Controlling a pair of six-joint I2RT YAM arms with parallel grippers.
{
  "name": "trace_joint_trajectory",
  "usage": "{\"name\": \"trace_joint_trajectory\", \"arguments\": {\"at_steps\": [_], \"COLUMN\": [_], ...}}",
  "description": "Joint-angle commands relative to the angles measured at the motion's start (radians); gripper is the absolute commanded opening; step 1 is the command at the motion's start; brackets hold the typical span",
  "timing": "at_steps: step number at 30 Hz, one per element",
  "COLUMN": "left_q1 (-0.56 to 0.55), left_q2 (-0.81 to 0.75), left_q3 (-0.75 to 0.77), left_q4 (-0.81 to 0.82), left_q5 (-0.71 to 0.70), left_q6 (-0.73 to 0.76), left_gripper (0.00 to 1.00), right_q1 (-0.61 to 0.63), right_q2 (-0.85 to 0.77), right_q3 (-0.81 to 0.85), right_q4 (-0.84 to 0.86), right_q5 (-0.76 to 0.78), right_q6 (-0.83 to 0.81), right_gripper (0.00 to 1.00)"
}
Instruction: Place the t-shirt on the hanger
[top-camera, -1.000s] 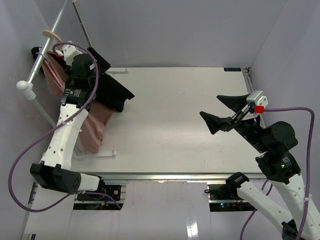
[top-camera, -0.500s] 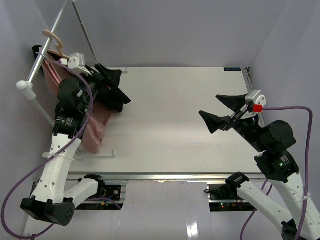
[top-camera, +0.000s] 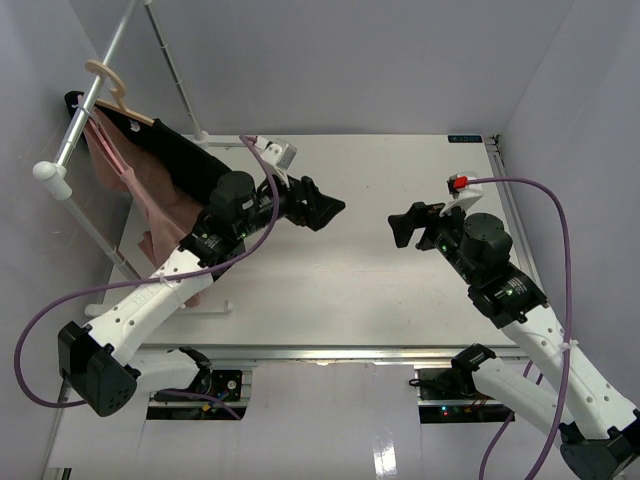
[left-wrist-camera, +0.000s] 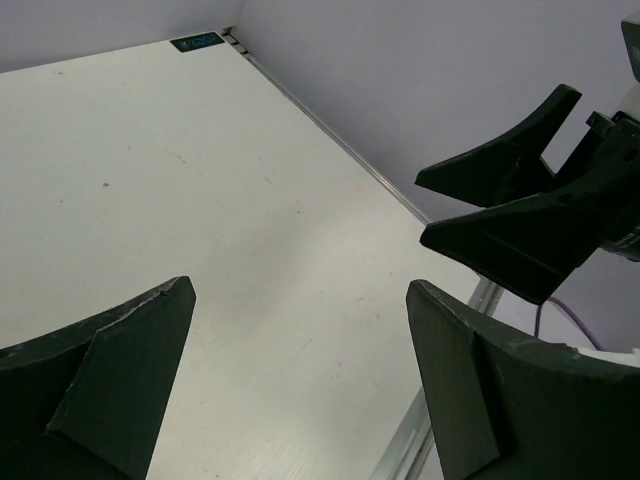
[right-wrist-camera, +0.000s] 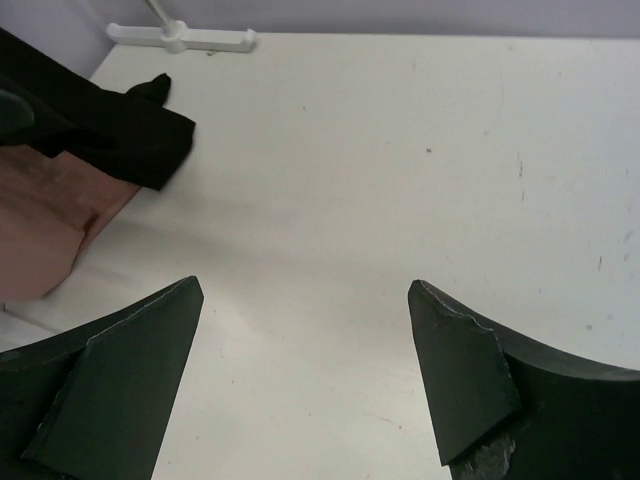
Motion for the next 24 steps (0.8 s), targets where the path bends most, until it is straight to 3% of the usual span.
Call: {"name": "trace_joint_trajectory", "arguments": {"at_steps": [1, 6, 9, 19, 24], "left_q1": [-0.027, -0.074, -0.109, -0.162, -0.167], "left_q2": [-0.075, -0.078, -0.073, -0.152, -0.181], "left_q3": [-0.164, -0.375, -0.473, -0.536, -0.540], "left_q4": [0.133, 0.269, 0.309, 0.323, 0.324], "left_q5": [-0.111, -0.099, -0.131, -0.260, -0.242], "left_q6": [0.035, 0.016, 0.025, 0.084, 0.092], "left_gripper": [0.98, 0.98, 0.98, 0.98, 0.98], "right_q1": [0.001, 0.002, 0.002, 0.004, 0.004], "right_q2": [0.013, 0.053, 0.030, -0.066, -0.085], "right_q3": [-0.025, -0.073, -0.108, -0.163, -0.163], "right_q4": [-0.044, -0.042, -0.006, 0.023, 0.019], "right_q5": [0.099, -0.020, 0.005, 0.049, 0.048], "right_q6": [0.114, 0.121, 0.129, 0.097, 0.100], "right_gripper": [0.90, 0.90, 0.90, 0.90, 0.90]}}
